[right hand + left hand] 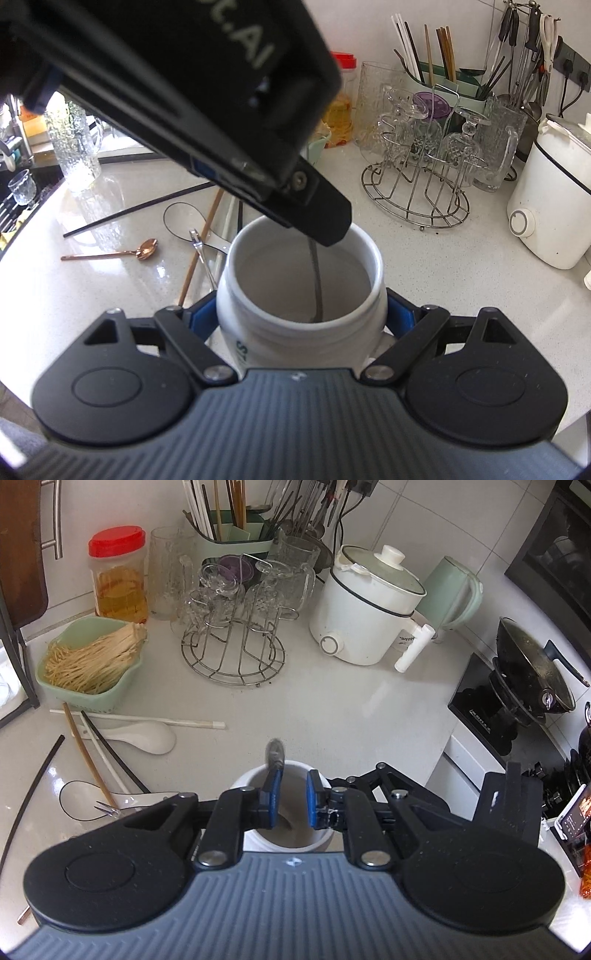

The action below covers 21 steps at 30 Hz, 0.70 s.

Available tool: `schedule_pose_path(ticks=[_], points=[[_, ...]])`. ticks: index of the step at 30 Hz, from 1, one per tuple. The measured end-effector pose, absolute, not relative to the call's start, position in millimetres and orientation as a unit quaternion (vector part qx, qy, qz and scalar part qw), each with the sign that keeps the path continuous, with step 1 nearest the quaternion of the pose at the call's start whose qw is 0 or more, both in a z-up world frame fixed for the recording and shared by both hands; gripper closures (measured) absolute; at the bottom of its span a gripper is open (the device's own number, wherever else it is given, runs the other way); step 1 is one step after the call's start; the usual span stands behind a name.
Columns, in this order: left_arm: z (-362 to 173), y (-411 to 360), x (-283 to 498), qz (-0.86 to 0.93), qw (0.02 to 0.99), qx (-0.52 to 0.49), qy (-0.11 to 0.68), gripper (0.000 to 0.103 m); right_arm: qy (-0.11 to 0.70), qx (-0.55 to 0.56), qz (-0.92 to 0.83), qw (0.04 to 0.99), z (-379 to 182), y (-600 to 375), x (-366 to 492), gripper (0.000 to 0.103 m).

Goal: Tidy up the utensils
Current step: 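Lower the silver spoon into the jar and open the left gripper, then move the left gripper back over the counter toward the copper spoon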

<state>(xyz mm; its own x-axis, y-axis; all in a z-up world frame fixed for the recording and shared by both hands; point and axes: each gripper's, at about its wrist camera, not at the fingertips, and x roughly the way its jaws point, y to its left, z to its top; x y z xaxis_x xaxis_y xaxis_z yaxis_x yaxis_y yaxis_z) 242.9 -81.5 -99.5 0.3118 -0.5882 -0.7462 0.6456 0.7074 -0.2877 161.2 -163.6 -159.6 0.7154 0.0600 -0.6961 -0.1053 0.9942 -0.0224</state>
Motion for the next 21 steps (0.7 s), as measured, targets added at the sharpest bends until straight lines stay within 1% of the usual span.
schedule_pose_path(ticks=[13,18,21], points=[[-72,-51,236,-0.350,0.835,-0.002,0.424,0.085,0.373,-0.029,0.039,0.927,-159,-162,162,0.012],[-60,-36,234,-0.333,0.849,-0.005,0.410,0.078,0.373,-0.028,0.037,0.927,-159,-162,162,0.012],[-56,-28,234,-0.323,0.854,-0.011,0.408,0.077,0.376,-0.028,0.038,0.926,-159,-162,163,0.012]])
